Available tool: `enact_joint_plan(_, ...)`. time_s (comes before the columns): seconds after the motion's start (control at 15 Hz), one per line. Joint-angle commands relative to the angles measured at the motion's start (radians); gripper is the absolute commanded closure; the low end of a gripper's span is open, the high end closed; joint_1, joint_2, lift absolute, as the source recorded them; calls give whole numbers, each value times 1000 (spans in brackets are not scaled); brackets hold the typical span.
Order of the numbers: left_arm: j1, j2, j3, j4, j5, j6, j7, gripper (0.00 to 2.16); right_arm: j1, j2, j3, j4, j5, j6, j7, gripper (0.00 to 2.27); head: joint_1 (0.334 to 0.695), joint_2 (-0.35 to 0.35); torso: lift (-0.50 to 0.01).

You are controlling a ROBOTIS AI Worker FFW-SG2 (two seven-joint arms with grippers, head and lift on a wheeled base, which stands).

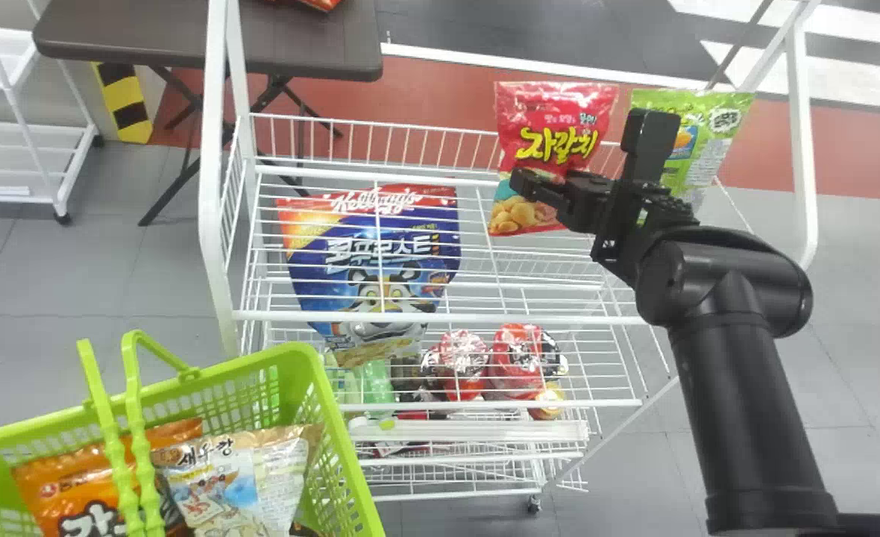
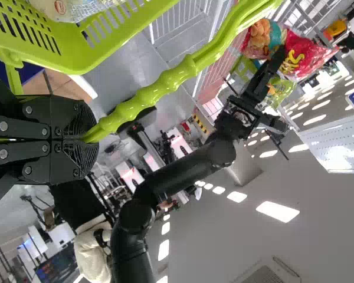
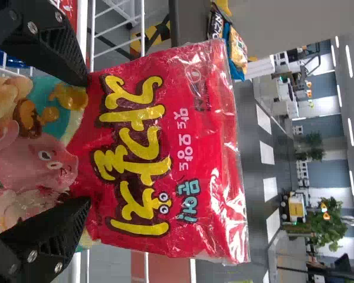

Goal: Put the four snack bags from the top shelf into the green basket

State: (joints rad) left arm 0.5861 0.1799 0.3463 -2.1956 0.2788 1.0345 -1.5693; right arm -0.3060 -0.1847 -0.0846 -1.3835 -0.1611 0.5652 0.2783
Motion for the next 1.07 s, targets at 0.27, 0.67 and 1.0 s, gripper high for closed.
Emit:
enact_joint_plan(0.27, 9, 6, 14, -4, 13, -7, -11, 2148, 125, 13, -56, -192, -71, 14, -33, 2246, 695, -181, -6)
enact_joint_plan(0.67, -5, 6, 23, 4, 16, -4, -11, 2148, 373, 13, -155, -664, -310, 275, -33, 2246, 695, -195, -6)
enact_joint_plan(1.0, -49, -2, 25, -1, 11, 14, -11, 2148, 576, 14, -129, -997, -509, 557, -30, 2246, 695, -89, -6)
